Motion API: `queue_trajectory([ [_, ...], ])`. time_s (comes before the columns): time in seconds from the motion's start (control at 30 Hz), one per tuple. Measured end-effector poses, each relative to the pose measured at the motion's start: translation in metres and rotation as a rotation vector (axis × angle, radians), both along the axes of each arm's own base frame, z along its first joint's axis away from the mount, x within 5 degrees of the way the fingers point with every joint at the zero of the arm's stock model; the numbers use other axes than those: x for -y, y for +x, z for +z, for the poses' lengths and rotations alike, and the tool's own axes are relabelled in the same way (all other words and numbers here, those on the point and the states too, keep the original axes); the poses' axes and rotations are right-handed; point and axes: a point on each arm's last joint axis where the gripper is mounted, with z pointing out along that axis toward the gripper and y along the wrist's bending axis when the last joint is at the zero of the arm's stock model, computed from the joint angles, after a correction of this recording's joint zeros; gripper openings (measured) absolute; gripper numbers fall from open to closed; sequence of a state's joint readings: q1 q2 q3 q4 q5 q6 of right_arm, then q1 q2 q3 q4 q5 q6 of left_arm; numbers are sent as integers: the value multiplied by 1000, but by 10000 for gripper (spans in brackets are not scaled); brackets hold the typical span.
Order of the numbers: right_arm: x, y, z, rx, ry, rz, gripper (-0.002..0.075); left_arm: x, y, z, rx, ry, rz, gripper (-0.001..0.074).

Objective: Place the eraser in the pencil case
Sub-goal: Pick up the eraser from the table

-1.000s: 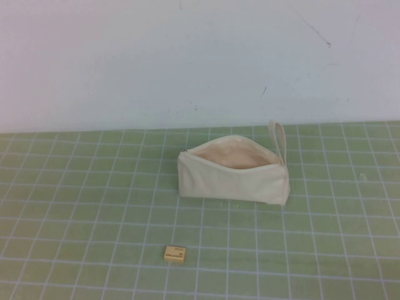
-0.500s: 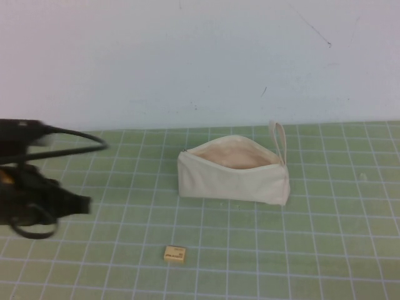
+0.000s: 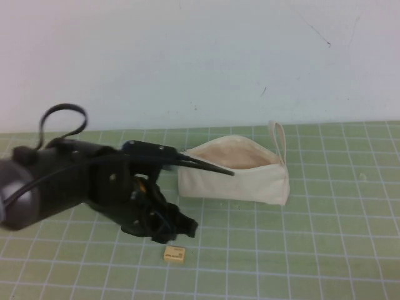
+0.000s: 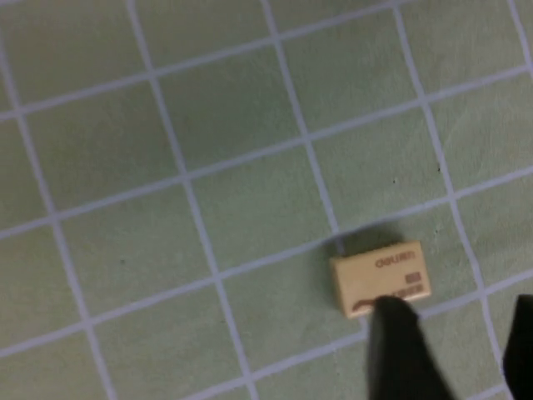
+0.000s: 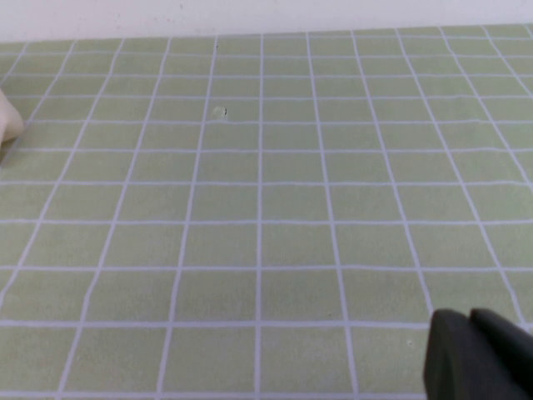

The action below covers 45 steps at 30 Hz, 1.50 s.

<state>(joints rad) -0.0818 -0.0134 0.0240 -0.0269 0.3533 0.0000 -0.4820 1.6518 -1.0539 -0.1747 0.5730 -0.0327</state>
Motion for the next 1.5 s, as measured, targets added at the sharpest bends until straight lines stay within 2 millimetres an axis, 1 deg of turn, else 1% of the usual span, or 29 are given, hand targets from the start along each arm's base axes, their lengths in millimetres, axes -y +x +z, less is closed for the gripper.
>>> queue_trajectory([
  [0.07,0,0,0,0,0,0,0,9,4,-4,-46,16,-15,319],
  [0.13,0,0,0,0,0,0,0,14,9,-8,-96,33,-18,395],
  [0.17,0,0,0,0,0,0,0,17,12,-11,-123,44,-19,422],
  [0.27,0,0,0,0,0,0,0,22,18,-21,-186,69,-16,457],
  [0.4,0,0,0,0,0,0,0,26,27,-37,-221,98,-9,468],
  [0.53,0,0,0,0,0,0,0,25,32,-50,-236,137,7,470],
  [0.7,0,0,0,0,0,0,0,26,34,-64,-267,162,12,468],
  [0.77,0,0,0,0,0,0,0,26,35,-65,-271,166,10,452],
  [0.83,0,0,0,0,0,0,0,26,35,-65,-272,173,6,417],
  [0.97,0,0,0,0,0,0,0,25,35,-65,-270,182,1,285],
  [1.27,0,0,0,0,0,0,0,27,35,-64,-298,172,7,283],
  [1.37,0,0,0,0,0,0,0,29,34,-57,-357,192,-36,283],
  [1.43,0,0,0,0,0,0,0,30,36,-46,-386,209,-80,283],
  [1.5,0,0,0,0,0,0,0,34,40,-27,-380,207,-123,283],
])
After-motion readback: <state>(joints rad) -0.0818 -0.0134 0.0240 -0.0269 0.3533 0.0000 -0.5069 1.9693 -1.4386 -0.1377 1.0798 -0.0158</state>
